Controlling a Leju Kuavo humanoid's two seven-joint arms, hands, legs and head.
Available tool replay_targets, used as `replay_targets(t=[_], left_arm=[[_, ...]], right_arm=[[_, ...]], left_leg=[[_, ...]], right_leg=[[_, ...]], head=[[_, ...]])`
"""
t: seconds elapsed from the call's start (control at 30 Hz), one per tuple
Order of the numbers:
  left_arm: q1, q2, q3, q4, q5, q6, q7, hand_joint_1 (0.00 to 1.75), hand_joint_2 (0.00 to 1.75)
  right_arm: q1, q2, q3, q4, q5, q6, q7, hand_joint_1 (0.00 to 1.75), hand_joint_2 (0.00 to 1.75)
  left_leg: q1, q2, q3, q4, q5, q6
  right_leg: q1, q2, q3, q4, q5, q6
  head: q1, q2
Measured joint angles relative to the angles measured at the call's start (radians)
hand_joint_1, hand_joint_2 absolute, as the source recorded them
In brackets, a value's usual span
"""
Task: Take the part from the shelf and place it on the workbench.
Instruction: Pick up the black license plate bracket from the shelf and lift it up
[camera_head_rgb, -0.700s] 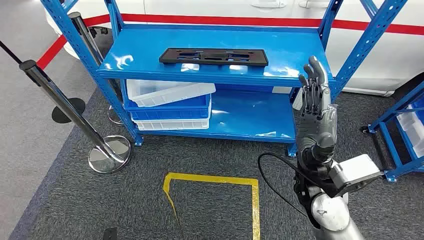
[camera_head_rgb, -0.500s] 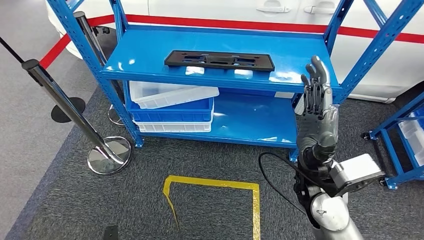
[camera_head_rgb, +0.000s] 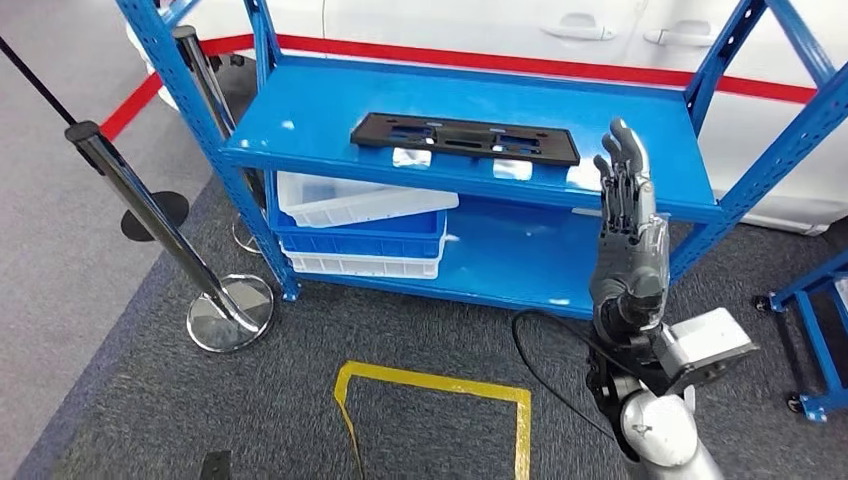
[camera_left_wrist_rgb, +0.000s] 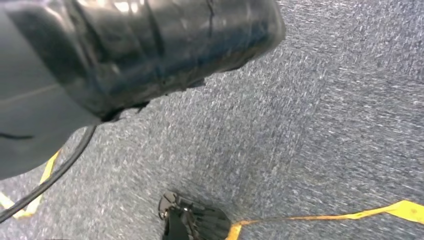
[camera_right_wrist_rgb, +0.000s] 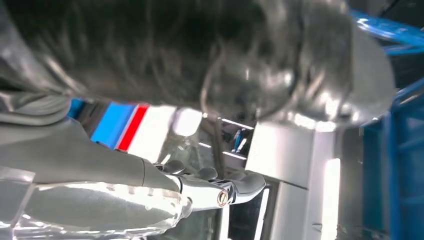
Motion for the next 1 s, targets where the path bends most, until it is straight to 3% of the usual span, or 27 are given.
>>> replay_targets(t=[0.07,0.13,0.23,0.27,0.3,0.33,0.4,0.47,0.6,0.63,0.67,0.73,0.77,0.8,0.83,0.9,0.93,1.0], left_arm=[[0.000,0.001,-0.003,0.000,-0.002,-0.001,0.003,0.00,0.00],[-0.001,0.001,-0.005,0.000,-0.003,-0.003,0.006,0.00,0.00],[-0.002,0.000,-0.010,0.000,-0.006,-0.007,0.007,0.00,0.00],[0.000,0.000,-0.013,0.000,-0.008,-0.008,0.008,0.00,0.00],[0.002,0.000,-0.015,0.000,-0.010,-0.011,0.008,0.00,0.00],[0.003,0.000,-0.018,0.000,-0.013,-0.013,0.008,0.00,0.00],[0.002,0.000,-0.024,0.000,-0.022,-0.019,0.009,0.00,0.00],[-0.003,0.000,-0.031,0.000,-0.029,-0.023,0.012,0.00,0.00],[-0.007,-0.001,-0.049,0.000,-0.034,-0.034,0.017,0.00,0.00],[-0.009,-0.002,-0.052,0.000,-0.034,-0.038,0.017,0.00,0.00],[-0.012,-0.003,-0.055,0.000,-0.034,-0.041,0.017,0.00,0.00],[-0.020,-0.004,-0.060,0.000,-0.034,-0.046,0.017,0.00,0.00],[-0.023,-0.004,-0.064,0.000,-0.034,-0.048,0.018,0.00,0.00],[-0.025,-0.005,-0.069,0.000,-0.034,-0.049,0.018,0.00,0.00],[-0.025,-0.006,-0.073,0.000,-0.034,-0.050,0.019,0.00,0.00],[-0.026,-0.010,-0.079,0.000,-0.034,-0.052,0.021,0.00,0.00],[-0.028,-0.011,-0.081,0.000,-0.034,-0.052,0.022,0.00,0.00],[-0.035,-0.012,-0.086,0.000,-0.034,-0.053,0.026,0.00,0.00]], right_arm=[[0.000,-0.001,0.000,-0.001,-0.011,0.015,0.002,0.00,0.00],[-0.003,-0.002,0.003,-0.001,-0.033,0.038,0.004,0.00,0.00],[-0.013,-0.002,0.020,0.003,-0.062,0.080,0.019,0.00,0.00],[-0.016,-0.002,0.028,0.006,-0.067,0.092,0.025,0.00,0.00],[-0.020,-0.002,0.039,0.010,-0.070,0.103,0.030,0.00,0.44],[-0.026,-0.001,0.049,0.016,-0.072,0.112,0.031,0.00,0.87],[-0.045,0.003,0.072,0.032,-0.079,0.125,0.023,0.00,1.75],[-0.073,0.012,0.095,0.055,-0.083,0.136,0.014,0.00,1.75],[-0.122,0.033,0.139,0.112,-0.079,0.162,0.008,0.00,1.75],[-0.136,0.037,0.147,0.126,-0.076,0.168,0.007,0.00,1.75],[-0.151,0.041,0.155,0.141,-0.072,0.173,0.006,0.00,1.75],[-0.176,0.050,0.175,0.179,-0.059,0.182,0.005,0.00,1.75],[-0.184,0.054,0.186,0.200,-0.049,0.184,0.005,0.00,1.75],[-0.190,0.057,0.197,0.220,-0.036,0.183,0.005,0.00,1.75],[-0.198,0.060,0.208,0.238,-0.017,0.178,0.005,0.00,1.75],[-0.221,0.067,0.226,0.272,0.031,0.158,0.004,0.00,1.75],[-0.234,0.071,0.236,0.290,0.060,0.143,0.005,0.00,1.75],[-0.258,0.081,0.256,0.327,0.119,0.117,0.011,0.00,1.75]], left_leg=[[0.002,0.002,0.002,-0.002,-0.006,-0.011],[0.003,0.013,-0.013,0.042,-0.028,-0.024],[0.009,0.024,-0.118,0.223,-0.085,-0.035],[0.010,0.025,-0.151,0.264,-0.089,-0.037],[0.011,0.025,-0.167,0.271,-0.072,-0.037],[0.011,0.025,-0.164,0.239,-0.038,-0.035],[0.009,0.030,-0.119,0.110,0.044,-0.029],[0.004,0.033,-0.081,0.018,0.072,-0.019],[0.003,0.031,-0.065,-0.011,0.067,0.000],[0.005,0.031,-0.059,-0.017,0.068,0.006],[0.007,0.030,-0.053,-0.021,0.067,0.011],[0.005,0.029,-0.047,-0.021,0.060,0.019],[0.004,0.028,-0.043,-0.020,0.056,0.021],[0.003,0.025,-0.039,-0.018,0.051,0.022],[0.003,0.022,-0.033,-0.015,0.044,0.021],[0.004,0.018,-0.019,-0.008,0.028,0.016],[0.002,0.018,-0.016,-0.002,0.021,0.012],[0.002,0.017,-0.020,0.003,0.012,0.002]], right_leg=[[-0.001,0.000,0.007,-0.012,-0.005,-0.011],[-0.004,-0.002,0.022,-0.022,-0.009,-0.023],[-0.001,-0.008,0.037,-0.027,-0.019,-0.035],[0.000,-0.009,0.041,-0.026,-0.024,-0.036],[0.000,-0.009,0.046,-0.026,-0.028,-0.036],[0.000,-0.008,0.053,-0.026,-0.033,-0.035],[0.001,-0.008,0.068,-0.026,-0.044,-0.030],[0.004,-0.008,0.073,-0.026,-0.051,-0.021],[0.004,-0.010,0.073,-0.027,-0.060,-0.002],[0.004,-0.010,0.062,-0.002,-0.073,0.001],[0.003,-0.009,0.039,0.042,-0.092,0.003],[0.001,-0.008,-0.036,0.172,-0.136,0.006],[0.000,-0.007,-0.070,0.222,-0.143,0.007],[-0.002,-0.008,-0.091,0.241,-0.132,0.008],[-0.003,-0.008,-0.092,0.221,-0.101,0.008],[-0.004,-0.007,-0.052,0.107,-0.022,0.005],[-0.002,-0.006,-0.028,0.052,0.001,0.002],[0.002,-0.005,-0.005,0.005,0.000,-0.005]], head=[[-0.001,0.000],[-0.003,0.000],[-0.005,0.000],[-0.006,0.000],[-0.006,0.000],[-0.006,0.000],[-0.005,0.000],[-0.005,0.000],[-0.003,0.000],[-0.002,0.000],[-0.001,0.000],[0.001,0.000],[0.001,0.000],[0.002,0.000],[0.002,0.000],[0.002,0.000],[0.001,0.000],[0.000,0.000]])
